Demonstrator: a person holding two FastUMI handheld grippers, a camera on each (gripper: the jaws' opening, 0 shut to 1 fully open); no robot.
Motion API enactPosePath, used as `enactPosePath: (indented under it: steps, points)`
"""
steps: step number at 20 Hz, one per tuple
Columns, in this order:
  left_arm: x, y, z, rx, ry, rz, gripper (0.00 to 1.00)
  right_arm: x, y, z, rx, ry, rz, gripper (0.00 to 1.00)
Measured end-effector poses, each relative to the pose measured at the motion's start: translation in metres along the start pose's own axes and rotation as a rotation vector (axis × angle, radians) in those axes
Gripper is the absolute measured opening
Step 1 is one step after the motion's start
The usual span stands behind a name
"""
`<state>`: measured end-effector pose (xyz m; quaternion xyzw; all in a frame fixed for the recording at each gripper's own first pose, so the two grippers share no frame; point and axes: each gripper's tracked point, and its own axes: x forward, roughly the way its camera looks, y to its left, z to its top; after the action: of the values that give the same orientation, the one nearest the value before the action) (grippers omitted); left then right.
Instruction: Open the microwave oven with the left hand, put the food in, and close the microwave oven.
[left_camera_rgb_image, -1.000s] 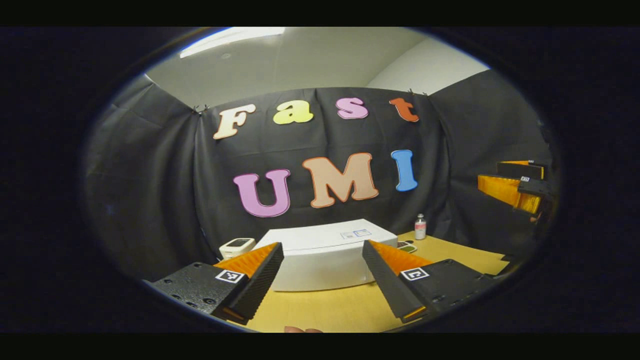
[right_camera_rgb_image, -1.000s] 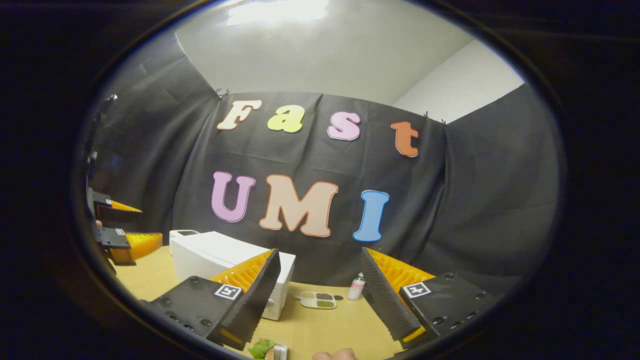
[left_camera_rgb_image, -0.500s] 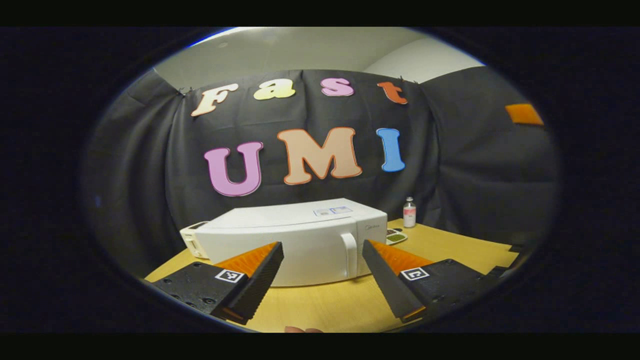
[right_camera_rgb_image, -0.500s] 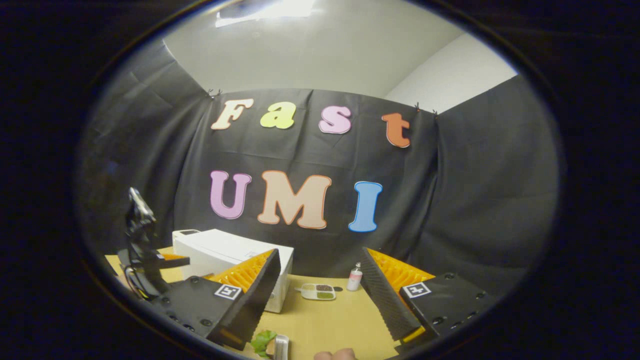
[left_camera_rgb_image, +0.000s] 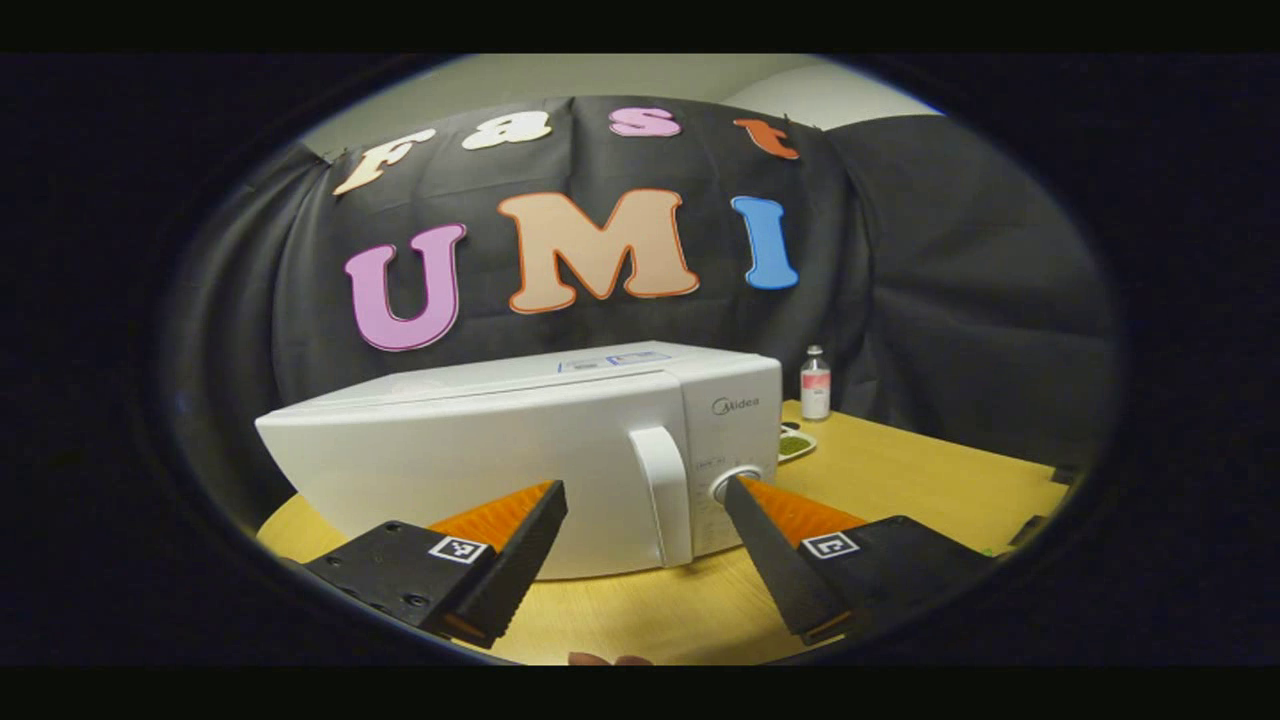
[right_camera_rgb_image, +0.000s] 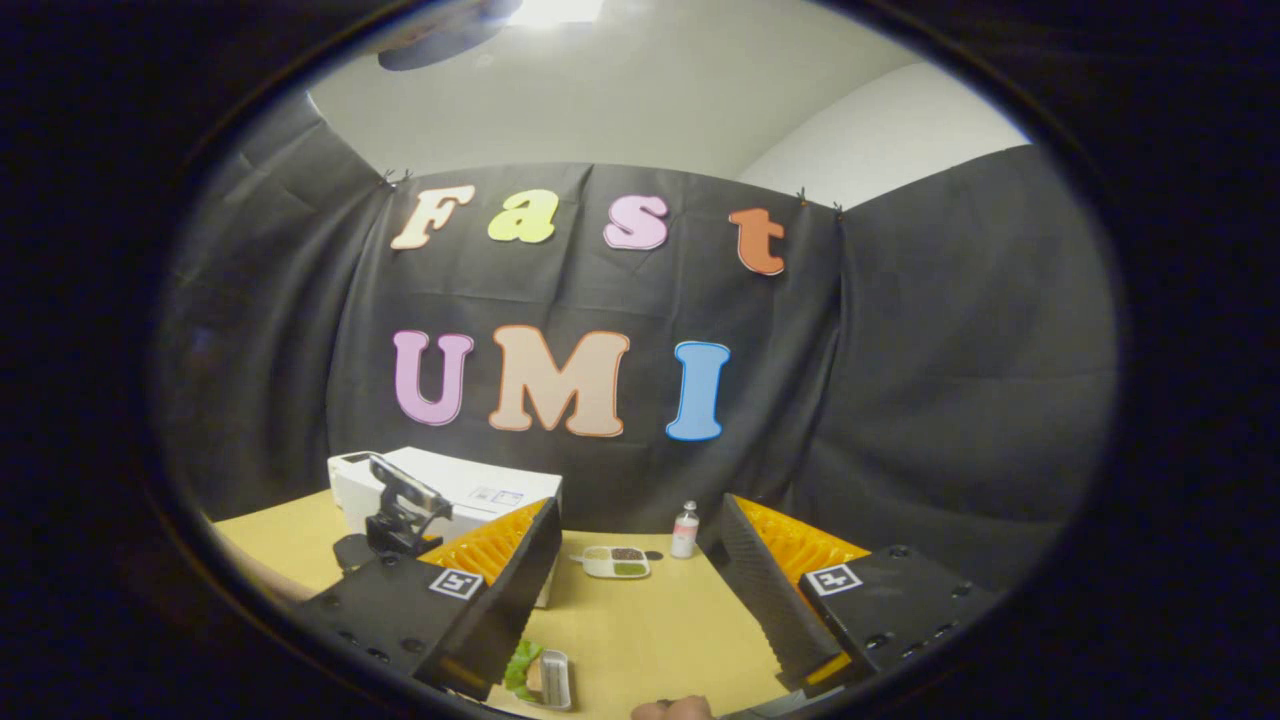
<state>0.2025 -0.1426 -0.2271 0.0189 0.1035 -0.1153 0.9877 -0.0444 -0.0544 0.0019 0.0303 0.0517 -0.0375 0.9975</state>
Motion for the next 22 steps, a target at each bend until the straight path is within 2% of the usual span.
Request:
enactPosePath:
  steps: [7, 10, 11, 12, 13, 14, 15, 17, 18, 20, 21, 22]
  points:
    - [0.021, -0.015, -0.013, 0.015, 0.028, -0.011, 0.97, -0.001, -0.017, -0.006, -0.025, 0.010, -0.051, 0.96]
    - [0.025, -0.016, -0.018, 0.013, 0.044, -0.020, 0.89, 0.001, -0.019, -0.009, -0.003, 0.013, -0.059, 0.96]
    - [0.026, -0.017, -0.021, 0.015, 0.056, -0.029, 0.70, 0.002, -0.017, -0.010, 0.000, 0.016, -0.057, 1.00]
    - [0.027, -0.012, -0.024, 0.024, 0.073, -0.011, 0.58, 0.003, -0.018, -0.012, -0.006, 0.019, -0.056, 1.00]
    - [0.025, -0.016, -0.027, 0.010, 0.075, -0.026, 0.31, 0.003, -0.018, -0.013, -0.015, 0.019, -0.055, 0.96]
    - [0.026, -0.015, -0.022, -0.011, 0.054, -0.039, 0.27, 0.004, -0.019, -0.013, -0.026, 0.017, -0.055, 1.00]
    - [0.026, -0.015, -0.025, -0.040, 0.065, -0.051, 0.19, 0.004, -0.019, -0.013, -0.036, 0.018, -0.055, 0.96]
    - [0.026, -0.015, -0.025, -0.087, 0.106, -0.065, 0.14, 0.004, -0.015, -0.014, -0.043, 0.017, -0.046, 0.96]
    - [0.025, -0.016, -0.030, -0.096, 0.150, -0.073, 0.16, 0.003, -0.014, -0.014, -0.043, 0.019, -0.041, 0.96]
    - [0.024, -0.017, -0.027, -0.093, 0.154, -0.092, 0.12, 0.002, -0.011, -0.016, -0.038, 0.023, -0.029, 0.96]
    - [0.023, -0.017, -0.027, -0.089, 0.161, -0.099, 0.05, 0.002, -0.009, -0.017, -0.036, 0.025, -0.024, 0.97]
    - [0.025, -0.017, -0.027, -0.082, 0.164, -0.102, 0.04, 0.001, -0.009, -0.017, -0.039, 0.025, -0.022, 0.97]
